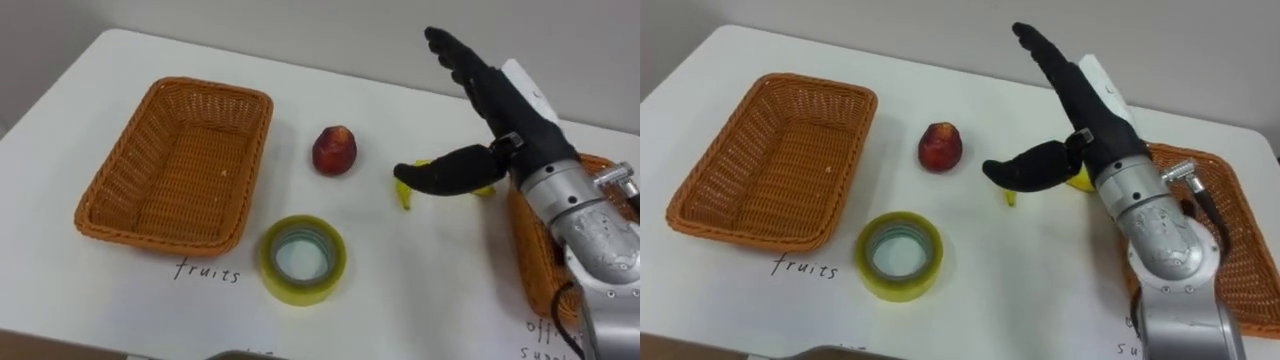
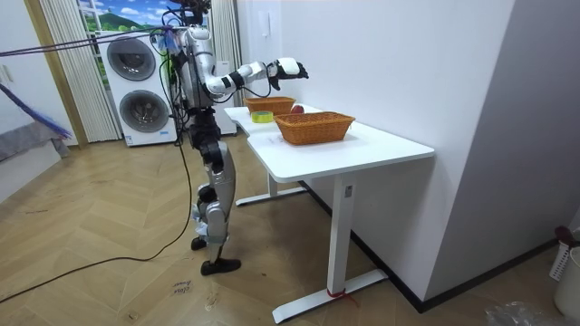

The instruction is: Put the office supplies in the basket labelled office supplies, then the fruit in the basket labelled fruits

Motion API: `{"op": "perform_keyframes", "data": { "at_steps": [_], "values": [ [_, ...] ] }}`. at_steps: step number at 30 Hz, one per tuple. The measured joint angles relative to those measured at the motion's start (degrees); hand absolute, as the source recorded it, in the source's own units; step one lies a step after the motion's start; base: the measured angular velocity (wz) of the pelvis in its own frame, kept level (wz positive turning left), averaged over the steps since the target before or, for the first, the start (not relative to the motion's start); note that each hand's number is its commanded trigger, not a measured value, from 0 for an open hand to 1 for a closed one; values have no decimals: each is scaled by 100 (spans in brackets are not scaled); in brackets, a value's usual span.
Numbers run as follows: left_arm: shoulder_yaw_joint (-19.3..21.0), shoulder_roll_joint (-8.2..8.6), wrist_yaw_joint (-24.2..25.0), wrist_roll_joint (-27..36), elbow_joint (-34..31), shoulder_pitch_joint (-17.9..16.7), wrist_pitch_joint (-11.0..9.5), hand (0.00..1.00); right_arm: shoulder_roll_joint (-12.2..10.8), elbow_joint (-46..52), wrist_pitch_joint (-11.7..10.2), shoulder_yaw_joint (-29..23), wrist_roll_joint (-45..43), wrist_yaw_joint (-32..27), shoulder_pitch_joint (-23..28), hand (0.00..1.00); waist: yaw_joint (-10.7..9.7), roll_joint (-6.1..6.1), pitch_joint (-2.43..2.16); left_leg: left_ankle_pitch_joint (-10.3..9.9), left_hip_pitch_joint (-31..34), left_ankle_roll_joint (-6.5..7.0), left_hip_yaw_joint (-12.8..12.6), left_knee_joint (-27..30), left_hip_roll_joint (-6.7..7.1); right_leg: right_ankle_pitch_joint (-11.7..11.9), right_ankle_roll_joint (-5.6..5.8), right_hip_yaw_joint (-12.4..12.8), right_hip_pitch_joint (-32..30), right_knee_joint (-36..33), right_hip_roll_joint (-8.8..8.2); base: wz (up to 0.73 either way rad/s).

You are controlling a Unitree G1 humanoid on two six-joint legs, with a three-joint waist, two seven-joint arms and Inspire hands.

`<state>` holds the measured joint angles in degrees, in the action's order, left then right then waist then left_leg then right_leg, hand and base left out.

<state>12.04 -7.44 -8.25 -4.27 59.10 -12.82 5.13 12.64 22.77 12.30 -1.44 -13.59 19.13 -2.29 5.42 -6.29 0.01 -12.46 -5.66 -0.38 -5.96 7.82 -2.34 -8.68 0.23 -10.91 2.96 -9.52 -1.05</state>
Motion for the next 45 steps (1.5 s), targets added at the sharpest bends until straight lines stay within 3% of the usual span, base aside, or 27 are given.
{"op": "perform_keyframes", "data": {
  "at_steps": [8, 18, 31, 39, 45],
  "values": [
    [-159, -2, -141, -39, -70, 25, 120, 0, -101, -475, 277, 482, 163, 394, -116, 0, 145, -3, 7, 2, 73, 1, 93, 89, 9, -1, 1, -39, 2, -2, -13, 4],
    [-427, -9, -308, -35, -181, 51, 251, 0, -163, -639, 292, 518, 195, 441, -134, 0, 291, -15, 12, 20, 186, -1, 297, 99, 28, -1, 1, -188, -2, -5, -29, 11],
    [-669, -43, -342, -34, -385, 118, 363, 0, -165, -915, 405, 1221, 23, 588, -247, 0, 298, -29, 42, 27, 198, 11, 290, 64, 47, -1, 1, -190, -15, -2, -50, 0],
    [-667, -34, -340, -35, -492, 109, 461, 0, -190, -1094, 626, 1379, -43, 610, -221, 0, 312, -16, 38, 29, 196, 13, 287, 89, 50, -1, 1, -190, -14, -1, -52, 0],
    [-668, -8, -340, -35, -521, 98, 489, 0, -191, -1093, 653, 1380, -44, 606, -217, 0, 310, 64, 15, 31, 195, 15, 287, 92, 52, -1, 1, -188, -12, -1, -57, 0]
  ]
}}
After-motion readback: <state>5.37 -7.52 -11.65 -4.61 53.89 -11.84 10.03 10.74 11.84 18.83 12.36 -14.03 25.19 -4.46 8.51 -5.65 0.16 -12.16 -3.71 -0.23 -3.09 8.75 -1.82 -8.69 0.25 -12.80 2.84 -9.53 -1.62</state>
